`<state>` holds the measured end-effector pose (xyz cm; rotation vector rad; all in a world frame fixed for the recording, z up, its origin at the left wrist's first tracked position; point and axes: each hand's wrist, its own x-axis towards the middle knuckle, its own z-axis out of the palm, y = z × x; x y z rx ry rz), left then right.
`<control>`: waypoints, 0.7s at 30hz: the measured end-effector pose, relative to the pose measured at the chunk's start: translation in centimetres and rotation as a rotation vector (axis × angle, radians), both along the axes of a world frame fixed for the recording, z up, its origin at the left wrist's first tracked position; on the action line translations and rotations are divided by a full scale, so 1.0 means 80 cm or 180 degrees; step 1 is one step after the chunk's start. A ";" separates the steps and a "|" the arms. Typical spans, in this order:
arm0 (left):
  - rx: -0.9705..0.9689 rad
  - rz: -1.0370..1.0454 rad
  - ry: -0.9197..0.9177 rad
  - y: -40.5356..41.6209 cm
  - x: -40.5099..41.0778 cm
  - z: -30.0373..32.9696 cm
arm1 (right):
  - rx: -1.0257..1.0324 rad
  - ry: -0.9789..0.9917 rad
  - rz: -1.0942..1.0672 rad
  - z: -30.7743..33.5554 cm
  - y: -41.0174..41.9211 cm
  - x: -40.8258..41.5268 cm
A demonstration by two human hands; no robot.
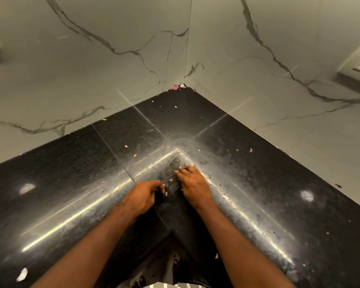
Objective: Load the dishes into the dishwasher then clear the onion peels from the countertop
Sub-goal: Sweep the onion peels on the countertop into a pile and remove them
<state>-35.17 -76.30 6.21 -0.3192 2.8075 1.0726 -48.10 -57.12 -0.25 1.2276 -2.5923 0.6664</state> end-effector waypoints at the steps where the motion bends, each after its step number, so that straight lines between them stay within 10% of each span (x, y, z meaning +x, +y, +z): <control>1: 0.0045 0.0022 -0.0067 0.002 -0.001 0.001 | -0.0195 -0.0136 -0.0281 0.002 0.011 -0.008; 5: 0.0211 0.0037 -0.0214 0.001 -0.001 0.003 | -0.1253 -0.0923 -0.1095 0.022 0.051 -0.024; 8: 0.0265 0.0057 -0.0238 -0.001 -0.004 0.003 | -0.0866 -0.1289 -0.1322 0.022 0.053 -0.027; 11: 0.0318 0.0026 -0.0256 -0.002 -0.004 0.003 | -0.0129 -0.1445 -0.0913 0.022 0.038 -0.005; 15: 0.0333 0.0006 -0.0247 -0.006 -0.006 0.003 | -0.0905 -0.1934 -0.0276 0.034 0.026 0.025; 18: 0.0361 -0.0020 -0.0213 -0.006 -0.005 0.003 | -0.1919 -0.1821 -0.1246 0.038 0.033 0.015; 21: 0.0399 0.0000 -0.0215 -0.007 -0.004 0.000 | -0.1448 -0.1395 -0.1984 0.030 0.044 -0.005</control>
